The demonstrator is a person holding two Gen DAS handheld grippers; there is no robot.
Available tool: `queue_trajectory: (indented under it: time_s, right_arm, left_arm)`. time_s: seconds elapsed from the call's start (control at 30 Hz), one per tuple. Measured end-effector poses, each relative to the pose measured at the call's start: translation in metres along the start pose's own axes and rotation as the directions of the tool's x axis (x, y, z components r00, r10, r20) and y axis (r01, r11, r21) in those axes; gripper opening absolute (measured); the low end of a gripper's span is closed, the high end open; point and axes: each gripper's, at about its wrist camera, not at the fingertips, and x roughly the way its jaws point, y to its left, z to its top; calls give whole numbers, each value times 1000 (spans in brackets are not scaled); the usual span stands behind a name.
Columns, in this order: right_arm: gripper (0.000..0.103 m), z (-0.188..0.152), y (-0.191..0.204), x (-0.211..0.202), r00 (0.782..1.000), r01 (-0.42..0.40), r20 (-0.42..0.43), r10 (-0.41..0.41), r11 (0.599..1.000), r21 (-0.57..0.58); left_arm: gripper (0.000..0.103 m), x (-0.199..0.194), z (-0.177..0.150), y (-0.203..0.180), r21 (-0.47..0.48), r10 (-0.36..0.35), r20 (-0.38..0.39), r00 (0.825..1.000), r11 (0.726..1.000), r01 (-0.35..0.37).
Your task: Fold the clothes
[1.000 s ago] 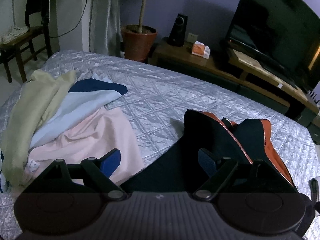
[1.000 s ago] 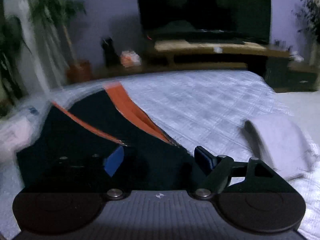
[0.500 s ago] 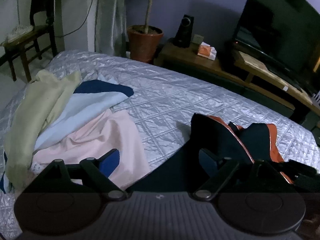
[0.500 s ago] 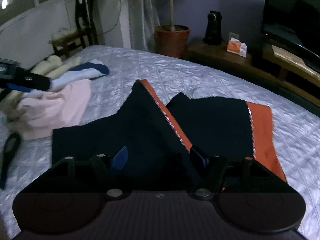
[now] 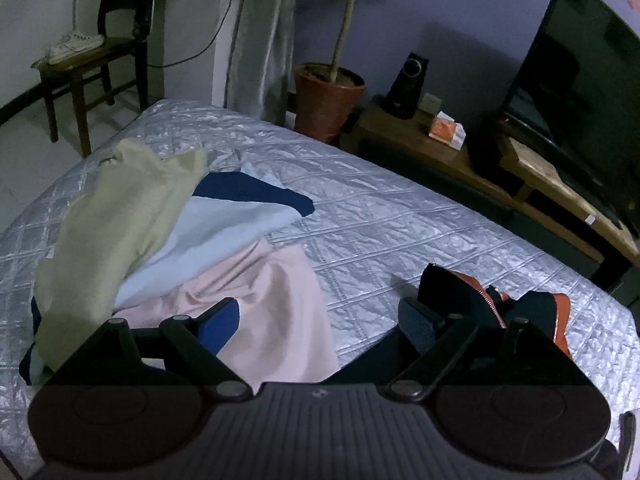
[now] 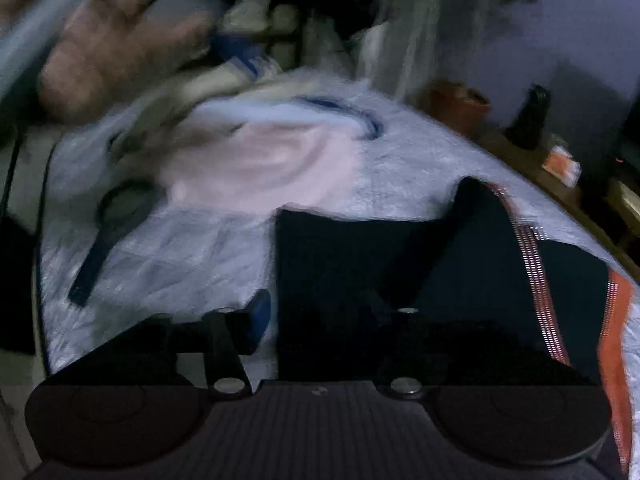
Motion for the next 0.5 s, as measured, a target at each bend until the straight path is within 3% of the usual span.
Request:
queue_trajectory:
  time_s: [0.2,0.23,0.27,0.3,0.43,0.5]
  right_arm:
    - [69,-10,49,7,1000,-13,3,13,999,-45]
    - [62,-12,57,9,1000,-15,3,16,998,-53]
    - [24,-13,64,10,1000,-19,4,19,998,-58]
    - [3,-13,64,8,999,-39,6,39,998,-39]
    - [1,-18,70,-3,991,-135,3,135,991,15]
    - [1,-26,90,-16,976,-218,-22,218,976,-14]
  left_arm:
    - [85,0,3,4,0,-2,2,1000,1000,2]
    - [85,0,4,5,-5,-2,2,1000,1000,2]
    - [86,0,6,7,-13,-2,2,1000,1000,2]
    - [86,1,7,9,-21,-3,1,1000,1000,3]
    - [85,1,8,13,-33,0,1,1000,999,0]
    - [86,1,8,12,-32,-1,0,1000,999,1]
